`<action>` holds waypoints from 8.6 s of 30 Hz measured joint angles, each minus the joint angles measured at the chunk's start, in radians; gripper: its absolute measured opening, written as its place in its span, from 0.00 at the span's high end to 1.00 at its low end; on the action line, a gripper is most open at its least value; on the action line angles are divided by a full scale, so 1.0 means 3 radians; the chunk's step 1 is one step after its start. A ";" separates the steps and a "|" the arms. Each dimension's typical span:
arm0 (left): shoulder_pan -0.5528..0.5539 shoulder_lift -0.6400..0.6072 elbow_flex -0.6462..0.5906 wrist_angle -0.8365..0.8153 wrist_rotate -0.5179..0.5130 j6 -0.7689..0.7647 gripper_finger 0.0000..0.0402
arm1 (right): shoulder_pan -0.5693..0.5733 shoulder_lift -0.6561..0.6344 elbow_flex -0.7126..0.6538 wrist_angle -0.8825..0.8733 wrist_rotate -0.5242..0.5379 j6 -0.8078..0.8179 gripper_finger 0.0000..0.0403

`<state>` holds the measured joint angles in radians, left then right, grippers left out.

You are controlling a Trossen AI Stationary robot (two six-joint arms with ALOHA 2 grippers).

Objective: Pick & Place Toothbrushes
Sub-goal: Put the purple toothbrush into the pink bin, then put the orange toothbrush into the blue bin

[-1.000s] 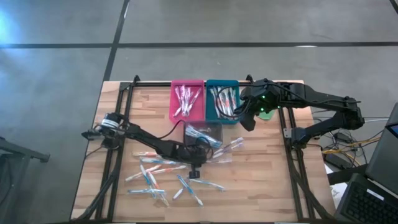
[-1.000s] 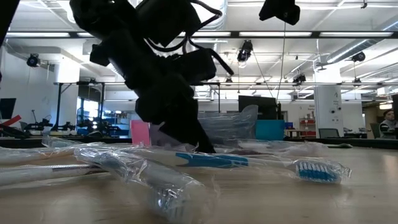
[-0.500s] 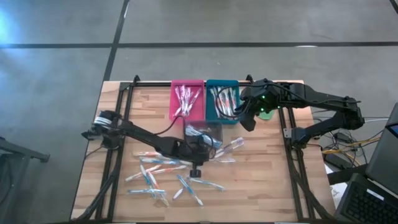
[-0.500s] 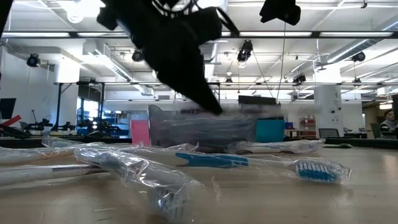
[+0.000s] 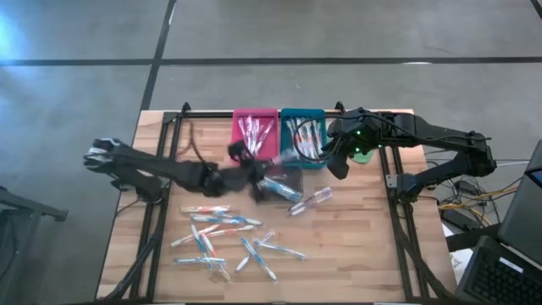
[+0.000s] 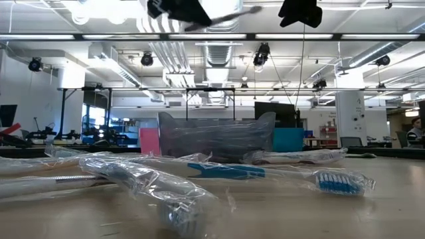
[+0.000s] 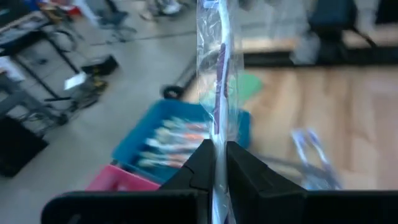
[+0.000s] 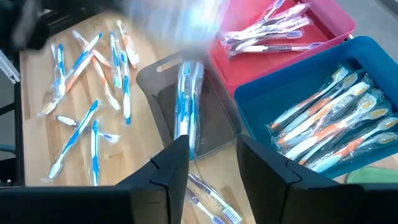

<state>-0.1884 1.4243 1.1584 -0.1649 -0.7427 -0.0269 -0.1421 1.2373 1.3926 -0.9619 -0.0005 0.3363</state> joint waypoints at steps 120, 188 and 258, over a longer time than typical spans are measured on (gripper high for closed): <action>0.0841 -0.0755 -0.0001 -0.0626 0.1682 -0.0497 0.54 | -0.0001 0.0081 -0.0013 0.0078 0.0001 -0.0200 0.70; -0.0496 -0.0625 -0.1896 -0.1800 0.1943 -0.1377 0.62 | 0.0000 0.0075 -0.0013 0.0055 0.0001 -0.0161 0.73; -0.0709 -0.0253 -0.1321 0.1755 0.0158 0.6334 0.98 | 0.1870 -0.0057 -0.0664 0.0443 0.1491 0.1059 0.92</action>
<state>-0.4011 1.3483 0.7620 0.3617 -0.6952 1.8734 0.4188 1.2201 1.1935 -0.8290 0.4467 0.6541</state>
